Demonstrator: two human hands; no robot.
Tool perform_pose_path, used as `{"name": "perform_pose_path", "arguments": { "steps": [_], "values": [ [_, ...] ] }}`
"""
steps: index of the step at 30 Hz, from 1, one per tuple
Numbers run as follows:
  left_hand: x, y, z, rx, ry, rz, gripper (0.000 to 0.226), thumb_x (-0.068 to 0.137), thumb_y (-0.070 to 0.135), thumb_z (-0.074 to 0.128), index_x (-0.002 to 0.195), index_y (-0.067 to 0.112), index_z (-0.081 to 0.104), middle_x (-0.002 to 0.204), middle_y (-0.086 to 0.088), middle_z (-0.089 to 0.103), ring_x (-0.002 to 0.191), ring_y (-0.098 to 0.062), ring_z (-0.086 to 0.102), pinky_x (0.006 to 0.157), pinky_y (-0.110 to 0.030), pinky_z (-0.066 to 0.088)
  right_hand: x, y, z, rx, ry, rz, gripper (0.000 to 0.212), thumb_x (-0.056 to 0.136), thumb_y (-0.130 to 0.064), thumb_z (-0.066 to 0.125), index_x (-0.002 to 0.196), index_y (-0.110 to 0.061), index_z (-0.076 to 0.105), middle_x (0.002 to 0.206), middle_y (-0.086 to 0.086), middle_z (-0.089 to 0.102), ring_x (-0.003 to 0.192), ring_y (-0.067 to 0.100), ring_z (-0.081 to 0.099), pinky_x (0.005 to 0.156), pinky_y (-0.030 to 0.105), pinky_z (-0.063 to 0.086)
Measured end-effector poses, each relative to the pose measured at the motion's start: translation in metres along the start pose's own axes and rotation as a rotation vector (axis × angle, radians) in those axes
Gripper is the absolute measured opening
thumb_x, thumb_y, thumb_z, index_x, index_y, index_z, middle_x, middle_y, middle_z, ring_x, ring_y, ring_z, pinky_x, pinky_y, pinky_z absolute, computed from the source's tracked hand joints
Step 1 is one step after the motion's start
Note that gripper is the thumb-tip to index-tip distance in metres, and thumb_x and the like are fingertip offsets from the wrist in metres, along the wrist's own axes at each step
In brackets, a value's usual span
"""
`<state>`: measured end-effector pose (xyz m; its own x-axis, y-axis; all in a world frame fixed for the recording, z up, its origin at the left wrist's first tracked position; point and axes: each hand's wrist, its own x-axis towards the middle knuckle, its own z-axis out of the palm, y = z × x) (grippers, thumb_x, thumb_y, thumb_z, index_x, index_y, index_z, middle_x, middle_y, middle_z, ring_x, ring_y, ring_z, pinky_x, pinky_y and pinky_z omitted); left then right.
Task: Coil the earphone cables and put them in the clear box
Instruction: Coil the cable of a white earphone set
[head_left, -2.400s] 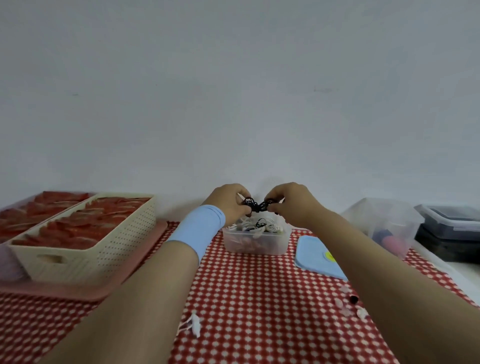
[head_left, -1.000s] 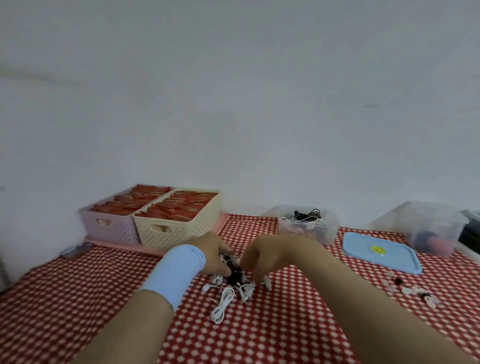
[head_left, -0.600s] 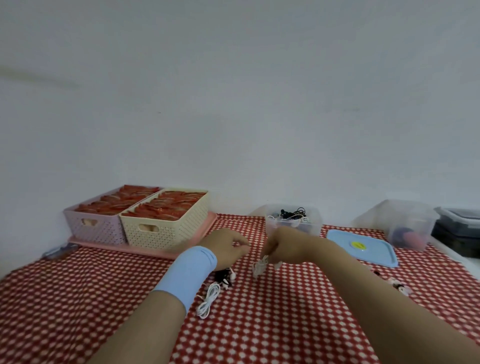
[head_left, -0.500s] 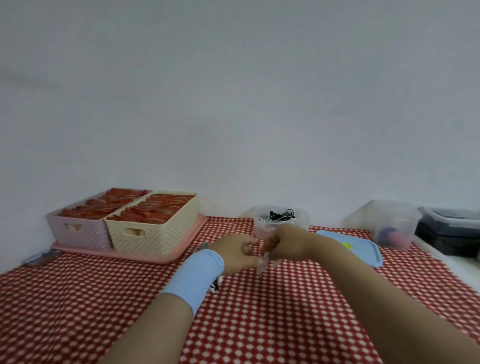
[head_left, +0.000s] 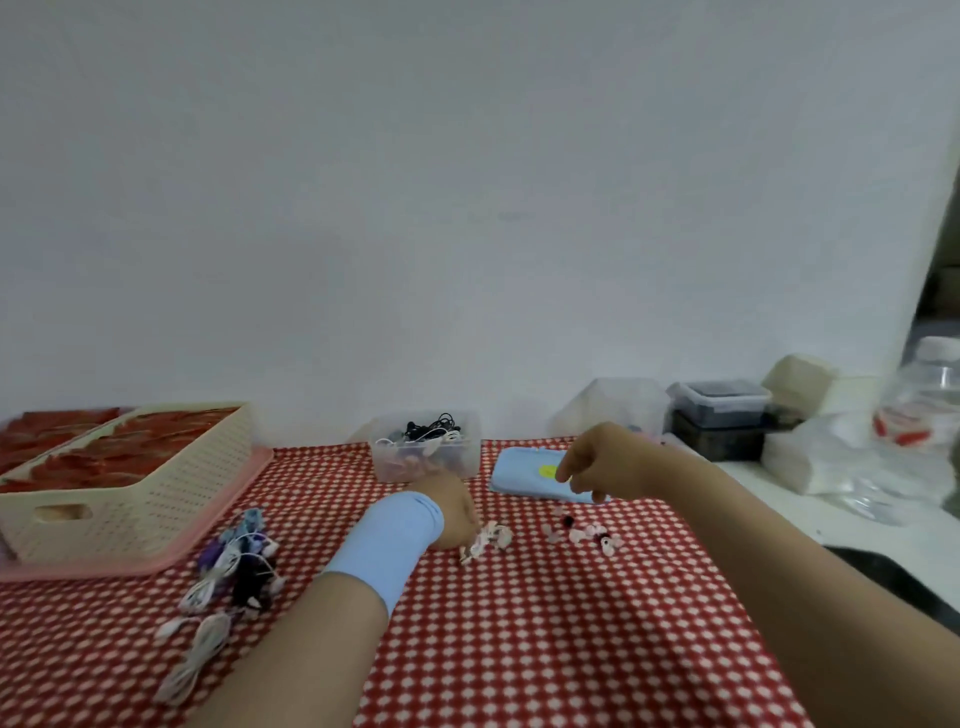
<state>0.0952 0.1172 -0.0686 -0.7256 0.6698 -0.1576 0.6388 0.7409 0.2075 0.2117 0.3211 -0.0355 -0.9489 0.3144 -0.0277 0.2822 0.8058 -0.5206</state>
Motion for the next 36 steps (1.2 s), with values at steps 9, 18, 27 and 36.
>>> {"name": "perform_pose_path", "arguments": {
  "steps": [9,18,27,36],
  "values": [
    [0.009,0.026,0.016,-0.012,0.076,0.122,0.032,0.096,0.023,0.055,0.123,0.034,0.067,0.137,0.007,0.058,0.119,-0.015,0.058,0.102,-0.029,0.045,-0.004,0.022,0.019,-0.137,-0.077,0.026,0.018,0.082,-0.019,0.078,0.088,-0.035,0.08,0.093,-0.016,0.074,0.09,0.011,0.069,0.085,0.025,0.057],
    [0.011,0.013,0.031,-0.348,0.232,0.178,0.015,0.084,0.024,0.075,0.096,0.031,0.076,0.106,0.01,0.068,0.094,-0.005,0.061,0.09,-0.025,0.047,0.001,0.021,0.034,-0.168,-0.13,0.025,0.016,0.075,-0.027,0.086,0.091,-0.029,0.081,0.094,-0.016,0.075,0.09,0.005,0.067,0.09,0.027,0.055],
    [-0.001,-0.002,0.045,-0.763,0.421,0.283,0.014,0.091,0.026,0.067,0.1,0.03,0.077,0.094,0.025,0.069,0.091,0.012,0.062,0.078,-0.002,0.042,-0.005,-0.008,0.044,0.393,0.085,-0.095,0.003,0.085,-0.016,0.077,0.085,-0.017,0.08,0.085,-0.002,0.078,0.057,0.016,0.064,0.055,0.02,0.053],
    [-0.003,-0.013,0.052,-0.874,0.367,0.206,0.026,0.101,0.027,0.051,0.116,0.024,0.072,0.105,0.014,0.07,0.096,0.005,0.06,0.08,-0.005,0.041,-0.009,-0.018,0.087,0.845,0.005,-0.055,0.011,0.092,-0.019,0.07,0.086,-0.018,0.08,0.084,0.0,0.075,0.057,0.012,0.054,0.043,0.021,0.032]
  ]
}}
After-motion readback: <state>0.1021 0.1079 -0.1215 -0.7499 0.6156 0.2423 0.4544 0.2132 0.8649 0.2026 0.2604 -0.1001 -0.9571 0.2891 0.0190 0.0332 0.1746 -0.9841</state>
